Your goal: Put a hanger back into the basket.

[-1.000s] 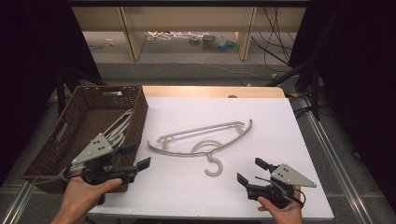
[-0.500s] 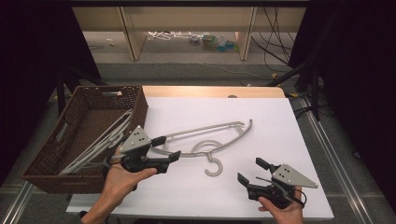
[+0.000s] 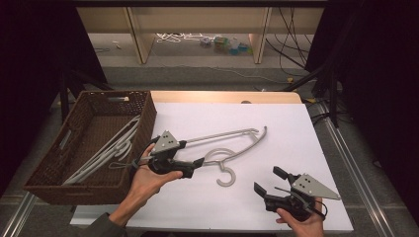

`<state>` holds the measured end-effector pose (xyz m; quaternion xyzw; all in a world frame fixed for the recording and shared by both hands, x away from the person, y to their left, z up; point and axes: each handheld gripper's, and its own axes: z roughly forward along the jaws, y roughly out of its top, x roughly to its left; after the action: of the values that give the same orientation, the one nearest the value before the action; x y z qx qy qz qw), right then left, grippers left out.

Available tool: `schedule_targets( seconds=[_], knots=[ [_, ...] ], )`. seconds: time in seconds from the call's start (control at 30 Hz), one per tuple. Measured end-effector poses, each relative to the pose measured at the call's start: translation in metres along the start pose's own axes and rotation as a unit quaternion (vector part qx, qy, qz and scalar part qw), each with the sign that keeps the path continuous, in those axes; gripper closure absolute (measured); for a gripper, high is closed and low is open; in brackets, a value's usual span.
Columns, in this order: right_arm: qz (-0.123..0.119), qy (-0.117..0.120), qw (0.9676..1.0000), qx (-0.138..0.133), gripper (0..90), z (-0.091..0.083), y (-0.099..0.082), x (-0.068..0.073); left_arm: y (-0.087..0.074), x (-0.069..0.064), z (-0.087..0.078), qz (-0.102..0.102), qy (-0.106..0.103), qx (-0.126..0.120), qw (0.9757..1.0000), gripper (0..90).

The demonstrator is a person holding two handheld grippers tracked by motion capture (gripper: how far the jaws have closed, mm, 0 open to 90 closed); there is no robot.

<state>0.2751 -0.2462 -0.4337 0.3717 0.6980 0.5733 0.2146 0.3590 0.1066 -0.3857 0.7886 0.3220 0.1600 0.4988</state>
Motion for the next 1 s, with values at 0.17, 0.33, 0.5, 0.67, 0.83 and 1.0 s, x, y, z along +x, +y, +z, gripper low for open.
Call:
schedule_targets(
  seconds=[0.17, 0.33, 0.5, 0.67, 0.83, 1.0],
  knots=[
    [-0.002, -0.002, 1.0000, 0.007, 15.8, -0.003, 0.001, 0.001, -0.002, 0.000, 0.014, 0.000, -0.007, 0.015, 0.9999, 17.2],
    [-0.001, -0.002, 1.0000, 0.007, 15.7, -0.002, 0.001, 0.002, -0.001, 0.000, 0.022, 0.014, -0.007, 0.024, 0.9996, 17.4],
    [-0.003, 0.003, 1.0000, 0.008, 15.8, -0.002, 0.001, 0.003, 0.000, 0.002, 0.028, 0.026, -0.008, 0.044, 0.9987, 18.0],
    [-0.004, 0.007, 1.0000, 0.001, 15.7, 0.000, 0.002, 0.004, 0.001, 0.005, 0.038, 0.022, -0.008, 0.060, 0.9980, 18.7],
    [-0.006, 0.013, 0.9998, 0.014, 15.7, -0.001, 0.002, 0.004, 0.003, 0.008, 0.046, 0.023, -0.013, 0.070, 0.9972, 18.0],
    [-0.011, 0.008, 0.9999, 0.007, 15.8, 0.002, 0.003, 0.008, 0.000, 0.013, 0.053, 0.045, -0.004, 0.090, 0.9949, 16.8]
  ],
)
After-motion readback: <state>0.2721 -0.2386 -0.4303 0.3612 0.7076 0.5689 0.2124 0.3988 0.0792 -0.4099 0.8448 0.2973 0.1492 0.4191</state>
